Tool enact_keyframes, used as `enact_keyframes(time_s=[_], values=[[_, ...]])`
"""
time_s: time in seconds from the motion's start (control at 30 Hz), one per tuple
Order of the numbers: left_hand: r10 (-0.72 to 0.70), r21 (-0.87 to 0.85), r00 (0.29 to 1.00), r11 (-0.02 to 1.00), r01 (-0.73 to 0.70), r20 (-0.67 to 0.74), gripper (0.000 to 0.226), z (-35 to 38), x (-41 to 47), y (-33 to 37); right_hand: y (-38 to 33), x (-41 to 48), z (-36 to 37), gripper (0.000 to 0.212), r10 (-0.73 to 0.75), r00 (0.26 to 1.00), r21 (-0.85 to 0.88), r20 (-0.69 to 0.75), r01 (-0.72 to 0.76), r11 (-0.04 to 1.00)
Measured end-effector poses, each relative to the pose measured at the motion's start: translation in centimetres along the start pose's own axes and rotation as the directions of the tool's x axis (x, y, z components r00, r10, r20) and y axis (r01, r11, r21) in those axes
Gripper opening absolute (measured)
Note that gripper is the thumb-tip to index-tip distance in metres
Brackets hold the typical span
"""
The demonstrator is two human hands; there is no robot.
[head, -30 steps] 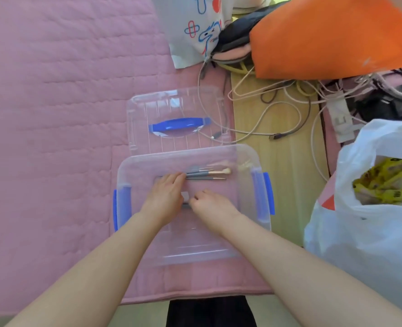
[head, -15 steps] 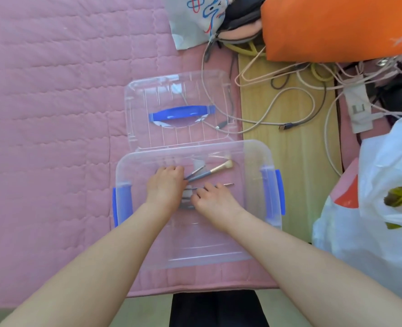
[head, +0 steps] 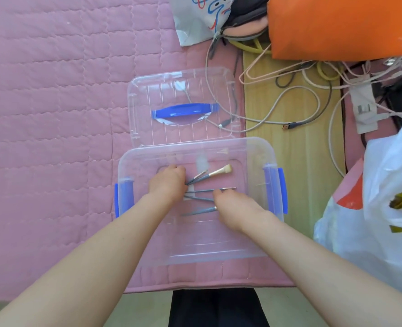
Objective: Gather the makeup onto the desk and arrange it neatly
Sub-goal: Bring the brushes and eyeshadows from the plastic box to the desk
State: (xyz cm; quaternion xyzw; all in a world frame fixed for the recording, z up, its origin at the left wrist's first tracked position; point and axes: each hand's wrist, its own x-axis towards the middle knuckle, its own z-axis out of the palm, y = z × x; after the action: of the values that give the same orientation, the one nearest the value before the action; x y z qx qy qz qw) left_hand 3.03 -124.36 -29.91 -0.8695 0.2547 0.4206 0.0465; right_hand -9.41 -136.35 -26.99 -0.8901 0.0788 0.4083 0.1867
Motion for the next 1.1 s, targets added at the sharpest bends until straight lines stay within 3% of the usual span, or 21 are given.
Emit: enact_keyframes(time_s=[0.2, 0.33, 0.43, 0.53, 0.63, 0.73, 0.83, 0.9, 0.97, 1.1], values=[[0.024, -0.165, 1.000, 0.986, -0.021, 0.015, 0.005, -1.2, -0.1, -0.4, -0.1, 0.1, 0.3, 0.024, -0.020, 0.991, -0.025, -0.135, 0.017, 1.000], [0.209, 0.024, 0.977, 0.978, -0.208, -0.031, 0.034, -1.4, -1.0, 0.2, -1.0, 1.4, 1.2, 0.026, -0.022, 0.976, -0.073, -0.218, 0.006, 0.997], [0.271, 0.098, 0.961, 0.959, -0.264, -0.059, 0.033, -1.2, -1.1, 0.8, -2.1, 2.4, 1.5, 0.033, 0.035, 0.971, -0.173, -0.238, -0.077, 0.982], [0.248, 0.049, 0.964, 0.969, -0.244, -0.099, 0.017, -0.5, -0.7, 1.4, -2.6, 4.0, 2.3, 0.025, 0.084, 0.967, -0.019, -0.240, -0.091, 0.996], [0.204, 0.041, 0.967, 0.979, -0.200, -0.150, 0.018, 0.6, 0.1, 1.7, -3.4, 3.9, 3.0, 0.010, 0.015, 0.965, -0.148, -0.264, -0.056, 0.987], [0.208, 0.094, 0.963, 0.976, -0.194, -0.173, 0.014, 1.1, 0.6, 1.7, -3.0, 4.0, 3.6, 0.017, -0.056, 0.960, -0.170, -0.274, 0.009, 0.985], [0.195, 0.094, 0.967, 0.979, -0.182, -0.166, 0.013, 1.0, 0.5, 1.3, -2.2, 3.2, 3.1, 0.015, -0.025, 0.956, -0.242, -0.293, -0.049, 0.969], [0.177, 0.091, 0.973, 0.982, -0.165, -0.148, 0.015, 0.9, 0.1, 1.0, -1.6, 2.4, 2.3, 0.026, -0.022, 0.986, -0.271, -0.166, -0.024, 0.962], [0.160, 0.102, 0.981, 0.984, -0.149, -0.110, 0.018, 0.7, -0.4, 0.7, -0.6, 2.2, 2.1, 0.029, -0.028, 0.990, -0.237, -0.136, -0.005, 0.972], [0.080, 0.009, 0.997, 0.997, -0.080, -0.005, 0.017, 0.2, -1.0, 0.3, -1.3, 2.1, 1.9, 0.020, -0.021, 0.966, -0.331, -0.256, -0.067, 0.941]])
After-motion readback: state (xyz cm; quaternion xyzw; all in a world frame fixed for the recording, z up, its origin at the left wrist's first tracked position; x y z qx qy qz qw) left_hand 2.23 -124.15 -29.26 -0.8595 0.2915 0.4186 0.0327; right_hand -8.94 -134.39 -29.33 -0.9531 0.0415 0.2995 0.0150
